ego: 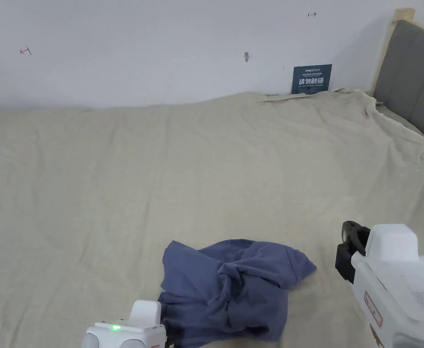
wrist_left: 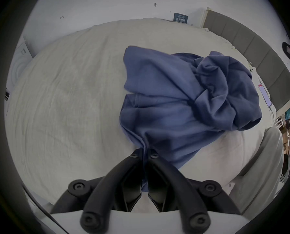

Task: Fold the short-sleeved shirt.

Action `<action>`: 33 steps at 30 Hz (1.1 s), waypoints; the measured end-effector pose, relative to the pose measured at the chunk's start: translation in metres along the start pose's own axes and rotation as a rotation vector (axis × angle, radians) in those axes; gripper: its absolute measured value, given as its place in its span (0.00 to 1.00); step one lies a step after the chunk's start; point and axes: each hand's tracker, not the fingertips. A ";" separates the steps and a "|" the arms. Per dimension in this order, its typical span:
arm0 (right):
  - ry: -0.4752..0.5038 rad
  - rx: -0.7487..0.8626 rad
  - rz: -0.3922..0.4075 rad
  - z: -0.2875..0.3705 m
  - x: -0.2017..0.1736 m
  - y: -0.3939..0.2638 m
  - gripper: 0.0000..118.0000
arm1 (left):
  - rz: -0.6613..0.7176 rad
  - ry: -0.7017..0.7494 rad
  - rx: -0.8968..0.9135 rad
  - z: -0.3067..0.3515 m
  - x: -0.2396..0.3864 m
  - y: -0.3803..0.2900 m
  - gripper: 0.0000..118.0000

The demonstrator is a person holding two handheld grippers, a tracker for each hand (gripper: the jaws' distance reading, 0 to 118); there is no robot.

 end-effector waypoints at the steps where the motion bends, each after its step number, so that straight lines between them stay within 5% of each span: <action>1: 0.010 -0.029 -0.011 -0.008 0.002 -0.001 0.00 | -0.010 0.000 0.030 0.005 0.001 0.001 0.02; 6: 0.054 -0.168 -0.026 -0.060 0.012 -0.007 0.01 | 0.037 -0.057 0.136 0.036 -0.008 0.016 0.02; 8: 0.069 -0.228 -0.037 -0.085 0.014 -0.012 0.10 | 0.057 -0.085 0.159 0.049 -0.012 0.021 0.02; 12: 0.113 -0.306 -0.052 -0.134 0.019 -0.029 0.84 | 0.095 -0.113 0.173 0.051 -0.024 0.029 0.02; 13: 0.116 -0.324 -0.048 -0.144 0.019 -0.034 0.87 | 0.096 -0.119 0.176 0.052 -0.025 0.029 0.02; 21: 0.157 -0.517 0.003 -0.197 0.018 -0.069 0.86 | 0.103 -0.131 0.173 0.043 -0.027 0.030 0.02; 26: 0.210 -0.596 0.012 -0.203 0.008 -0.087 0.69 | 0.115 -0.136 0.168 0.041 -0.032 0.027 0.02; 30: 0.251 -0.604 0.013 -0.200 0.005 -0.094 0.04 | 0.118 -0.140 0.168 0.044 -0.033 0.027 0.02; 33: 0.265 -0.576 0.048 -0.186 0.000 -0.084 0.04 | 0.123 -0.147 0.176 0.046 -0.035 0.025 0.02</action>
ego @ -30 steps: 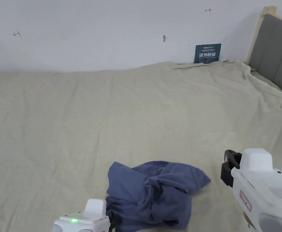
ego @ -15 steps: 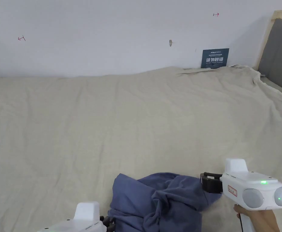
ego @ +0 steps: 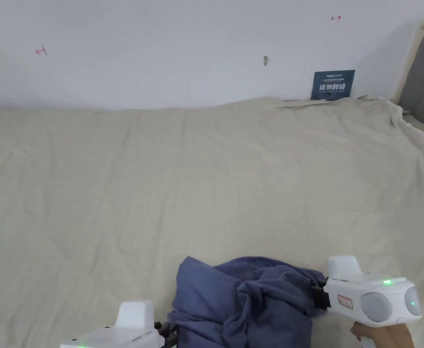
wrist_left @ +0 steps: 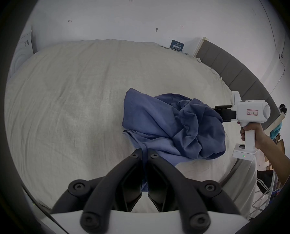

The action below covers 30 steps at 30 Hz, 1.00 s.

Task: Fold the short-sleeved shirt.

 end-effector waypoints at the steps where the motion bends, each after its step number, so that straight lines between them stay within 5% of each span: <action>1: 0.002 0.014 -0.003 0.007 -0.001 0.002 0.04 | 0.005 -0.005 0.003 0.002 0.000 0.001 0.02; 16: 0.141 0.311 -0.172 0.155 0.004 0.063 0.03 | 0.088 -0.039 0.142 0.036 -0.023 0.047 0.02; 30: 0.006 0.551 -0.219 0.218 0.029 0.164 0.03 | 0.159 0.106 0.396 0.098 -0.095 0.196 0.02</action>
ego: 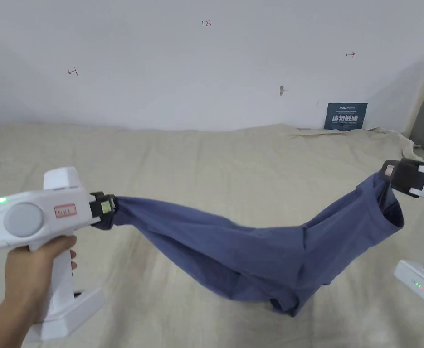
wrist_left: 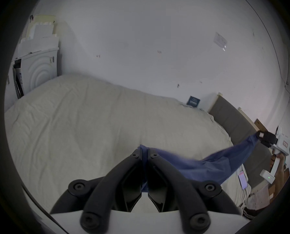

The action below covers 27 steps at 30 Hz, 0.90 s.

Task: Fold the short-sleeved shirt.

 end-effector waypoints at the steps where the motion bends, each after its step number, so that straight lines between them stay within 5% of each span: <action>1: -0.008 0.008 0.000 -0.007 0.003 0.008 0.03 | -0.002 0.010 0.012 -0.003 -0.002 0.013 0.02; 16: -0.057 0.203 0.007 -0.057 -0.002 0.129 0.03 | -0.074 0.121 0.247 -0.015 0.007 0.187 0.02; 27: -0.080 0.105 0.001 -0.114 0.039 0.071 0.03 | -0.113 0.179 0.174 -0.048 -0.019 0.130 0.02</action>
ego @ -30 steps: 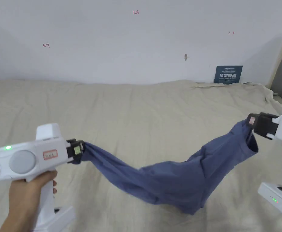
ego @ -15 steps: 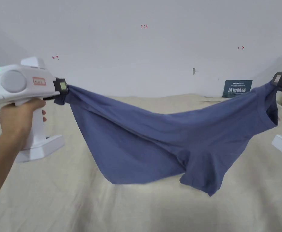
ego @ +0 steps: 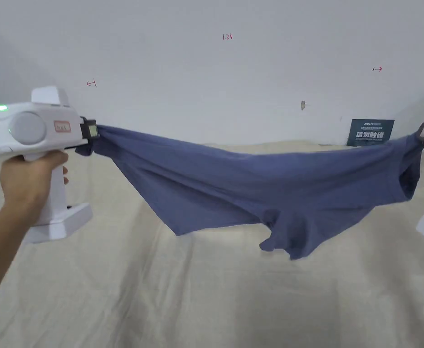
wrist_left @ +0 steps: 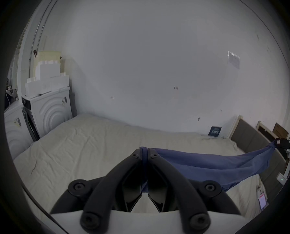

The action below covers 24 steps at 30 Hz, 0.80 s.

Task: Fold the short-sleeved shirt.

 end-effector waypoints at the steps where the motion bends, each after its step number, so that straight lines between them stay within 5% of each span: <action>1: -0.008 -0.019 -0.005 -0.004 0.004 -0.014 0.03 | -0.009 0.004 -0.030 -0.004 -0.001 -0.015 0.02; 16: -0.061 -0.343 0.007 0.030 0.058 -0.211 0.03 | 0.050 0.029 -0.368 0.042 -0.053 -0.253 0.02; 24: -0.076 -0.437 -0.033 0.074 0.076 -0.262 0.03 | 0.044 0.036 -0.488 0.090 -0.063 -0.323 0.02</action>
